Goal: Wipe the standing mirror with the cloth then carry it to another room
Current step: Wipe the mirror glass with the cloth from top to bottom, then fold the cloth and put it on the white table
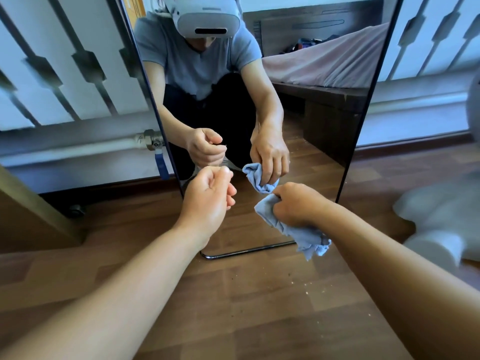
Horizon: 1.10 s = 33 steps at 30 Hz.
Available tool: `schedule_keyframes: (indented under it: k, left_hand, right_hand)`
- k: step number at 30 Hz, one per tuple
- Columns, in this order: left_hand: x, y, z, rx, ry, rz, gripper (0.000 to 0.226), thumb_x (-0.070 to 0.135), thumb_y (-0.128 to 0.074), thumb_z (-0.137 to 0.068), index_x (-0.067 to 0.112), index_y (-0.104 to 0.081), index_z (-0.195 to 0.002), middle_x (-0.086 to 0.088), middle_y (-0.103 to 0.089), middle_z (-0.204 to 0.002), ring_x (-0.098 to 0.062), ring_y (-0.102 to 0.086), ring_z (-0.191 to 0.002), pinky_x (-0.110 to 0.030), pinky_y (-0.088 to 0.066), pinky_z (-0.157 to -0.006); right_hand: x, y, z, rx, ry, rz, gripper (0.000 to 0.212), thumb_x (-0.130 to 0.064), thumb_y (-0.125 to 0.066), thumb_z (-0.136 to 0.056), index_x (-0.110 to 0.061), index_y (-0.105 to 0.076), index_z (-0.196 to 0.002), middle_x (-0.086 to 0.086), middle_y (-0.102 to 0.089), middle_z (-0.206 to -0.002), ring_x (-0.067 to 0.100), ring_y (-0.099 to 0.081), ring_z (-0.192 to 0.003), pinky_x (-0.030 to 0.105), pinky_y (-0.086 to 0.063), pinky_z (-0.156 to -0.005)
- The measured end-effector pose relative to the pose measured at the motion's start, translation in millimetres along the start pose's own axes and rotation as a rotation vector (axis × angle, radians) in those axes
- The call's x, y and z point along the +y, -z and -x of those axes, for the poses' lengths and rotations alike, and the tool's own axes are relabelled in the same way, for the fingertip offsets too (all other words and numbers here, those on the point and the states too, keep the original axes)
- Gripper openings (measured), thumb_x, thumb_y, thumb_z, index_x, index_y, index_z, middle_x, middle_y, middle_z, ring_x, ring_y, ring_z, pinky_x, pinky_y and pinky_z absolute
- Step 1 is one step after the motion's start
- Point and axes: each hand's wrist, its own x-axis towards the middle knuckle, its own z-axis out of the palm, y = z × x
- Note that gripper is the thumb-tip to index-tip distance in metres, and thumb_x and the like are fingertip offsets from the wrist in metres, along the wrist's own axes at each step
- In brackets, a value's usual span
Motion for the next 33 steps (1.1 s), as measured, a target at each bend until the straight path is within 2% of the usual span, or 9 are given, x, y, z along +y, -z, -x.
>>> schedule_keyframes:
  k: [5,10,12,18,21,24,26,29,33]
  left_hand:
    - [10.8,-12.8,-4.0,-0.093,0.001,0.047,0.02,0.03,-0.047,-0.092,0.018,-0.06,-0.084,0.009,-0.059,-0.062,-0.008,-0.055,-0.057,-0.028,-0.047,-0.059]
    - [51.0,-33.9,-18.9,-0.203,-0.035,0.124,0.017,0.029,-0.048,-0.092,0.021,-0.061,-0.084,0.013,-0.06,-0.057,-0.007,-0.055,-0.057,-0.027,-0.048,-0.06]
    - [78.1,-42.2,-22.3,-0.206,-0.04,0.157,0.017,0.03,-0.049,-0.092,0.023,-0.062,-0.083,0.012,-0.06,-0.056,-0.006,-0.054,-0.057,-0.026,-0.047,-0.059]
    - [198.7,-59.5,-32.6,-0.213,-0.029,0.24,0.014,0.028,-0.052,-0.091,0.02,-0.061,-0.083,0.012,-0.059,-0.055,-0.001,-0.053,-0.055,-0.017,-0.046,-0.055]
    - [278.9,-66.6,-40.3,-0.24,-0.002,0.291,0.012,0.025,-0.052,-0.09,0.019,-0.061,-0.085,0.012,-0.057,-0.054,-0.002,-0.052,-0.054,-0.022,-0.047,-0.057]
    - [356.5,-81.0,-42.3,-0.294,0.043,0.333,0.011,0.023,-0.053,-0.09,0.017,-0.061,-0.085,0.011,-0.058,-0.054,-0.004,-0.052,-0.054,-0.024,-0.047,-0.057]
    - [401.1,-93.8,-40.1,-0.316,0.076,0.33,0.01,0.023,-0.054,-0.09,0.018,-0.061,-0.085,0.011,-0.058,-0.057,-0.004,-0.053,-0.054,-0.021,-0.046,-0.054]
    - [464.1,-124.3,-33.6,-0.347,0.136,0.28,0.007,0.026,-0.056,-0.089,0.021,-0.06,-0.091,0.007,-0.06,-0.073,0.001,-0.055,-0.058,-0.015,-0.046,-0.054]
    - [526.3,-175.1,-21.1,-0.48,0.295,0.143,0.042,0.046,-0.061,-0.082,0.021,-0.049,-0.113,0.011,-0.056,-0.093,0.001,-0.056,-0.079,-0.019,-0.045,-0.069]
  right_hand:
    - [3.4,21.2,0.7,-0.041,0.016,0.065,0.024,-0.013,-0.046,-0.086,-0.007,-0.06,-0.105,0.005,-0.062,-0.102,0.02,-0.058,-0.095,0.03,-0.044,-0.08]
    - [7.5,67.3,5.8,0.033,0.008,0.031,0.022,-0.013,-0.05,-0.084,-0.008,-0.063,-0.101,0.006,-0.064,-0.101,0.022,-0.059,-0.094,0.031,-0.045,-0.079]
    - [7.8,91.3,14.5,0.117,0.026,-0.019,0.017,-0.013,-0.05,-0.081,-0.009,-0.063,-0.09,0.006,-0.065,-0.093,0.023,-0.06,-0.088,0.032,-0.047,-0.075]
    - [8.2,193.7,62.2,0.406,-0.015,-0.228,0.008,-0.019,-0.049,-0.072,-0.017,-0.05,-0.064,0.0,-0.056,-0.066,0.022,-0.053,-0.068,0.029,-0.038,-0.052]
    - [12.7,259.0,93.1,0.525,-0.052,-0.296,0.007,-0.019,-0.049,-0.074,-0.017,-0.053,-0.068,-0.001,-0.056,-0.064,0.02,-0.052,-0.065,0.029,-0.038,-0.052]
    - [24.2,323.5,125.1,0.585,-0.099,-0.376,0.005,-0.024,-0.048,-0.075,-0.029,-0.048,-0.077,-0.014,-0.051,-0.064,0.006,-0.046,-0.061,0.019,-0.032,-0.048]
    - [35.1,359.5,146.0,0.611,-0.142,-0.423,0.017,-0.027,-0.049,-0.075,-0.036,-0.043,-0.088,-0.019,-0.045,-0.069,0.0,-0.042,-0.062,0.015,-0.028,-0.05]
    - [62.3,411.6,180.9,0.694,-0.223,-0.51,0.024,-0.026,-0.053,-0.075,-0.039,-0.04,-0.09,-0.016,-0.047,-0.074,0.009,-0.045,-0.065,0.014,-0.029,-0.051]
    - [100.4,457.7,219.4,0.761,-0.311,-0.536,0.025,-0.022,-0.056,-0.078,-0.036,-0.046,-0.096,-0.012,-0.054,-0.077,0.014,-0.049,-0.068,0.025,-0.03,-0.052]
